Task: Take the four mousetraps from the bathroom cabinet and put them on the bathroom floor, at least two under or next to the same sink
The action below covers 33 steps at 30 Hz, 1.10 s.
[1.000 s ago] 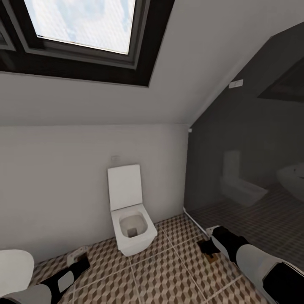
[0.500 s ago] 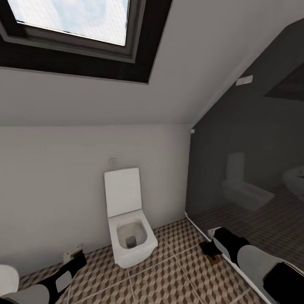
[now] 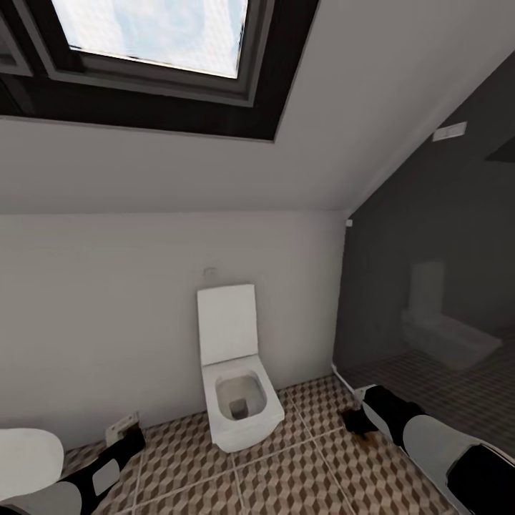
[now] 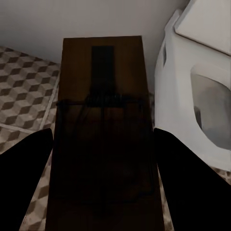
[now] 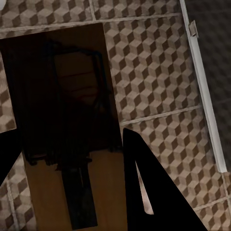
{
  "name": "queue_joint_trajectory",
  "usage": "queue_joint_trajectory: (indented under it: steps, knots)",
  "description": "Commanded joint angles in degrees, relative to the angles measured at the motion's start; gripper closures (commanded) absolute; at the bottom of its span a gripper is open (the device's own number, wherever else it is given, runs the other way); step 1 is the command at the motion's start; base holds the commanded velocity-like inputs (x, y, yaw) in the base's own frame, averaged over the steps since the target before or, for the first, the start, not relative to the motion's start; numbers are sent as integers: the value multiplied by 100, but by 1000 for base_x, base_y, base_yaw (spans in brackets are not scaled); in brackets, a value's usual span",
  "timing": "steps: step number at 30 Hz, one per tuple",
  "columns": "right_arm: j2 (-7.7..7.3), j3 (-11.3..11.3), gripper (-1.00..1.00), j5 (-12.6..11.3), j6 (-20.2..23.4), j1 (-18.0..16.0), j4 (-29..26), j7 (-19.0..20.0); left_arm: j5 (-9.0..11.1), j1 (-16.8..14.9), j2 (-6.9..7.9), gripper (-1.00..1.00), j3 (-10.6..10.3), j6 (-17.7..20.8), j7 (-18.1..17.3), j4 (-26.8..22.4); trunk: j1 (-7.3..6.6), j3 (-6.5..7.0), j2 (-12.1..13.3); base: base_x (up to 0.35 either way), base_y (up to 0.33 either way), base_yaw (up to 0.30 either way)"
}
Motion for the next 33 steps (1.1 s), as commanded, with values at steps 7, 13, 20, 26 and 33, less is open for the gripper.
queue_joint_trajectory:
  steps: [7,13,20,26,33]
  knots:
    - [-7,40,100,-30,28,-3,-17,-10,60,-6,-11,100,-67,-14,-10,9,0,-8,-5,0,-101,117]
    - [-7,45,100,-27,28,-3,-18,-17,41,-6,-18,100,-81,-13,-6,9,0,-8,-5,0,-257,15]
    - [-7,45,100,-27,28,-3,-18,-35,29,-6,-21,100,-87,-13,9,9,0,-8,-5,0,-281,2]
    - [-3,45,100,-24,28,-3,-15,-45,25,-6,-16,100,-86,-13,14,9,0,-8,-5,0,-285,0]
    - [-6,45,100,-27,23,-3,-15,-62,31,-6,-2,100,-83,-13,15,9,0,-8,-5,0,-285,20]
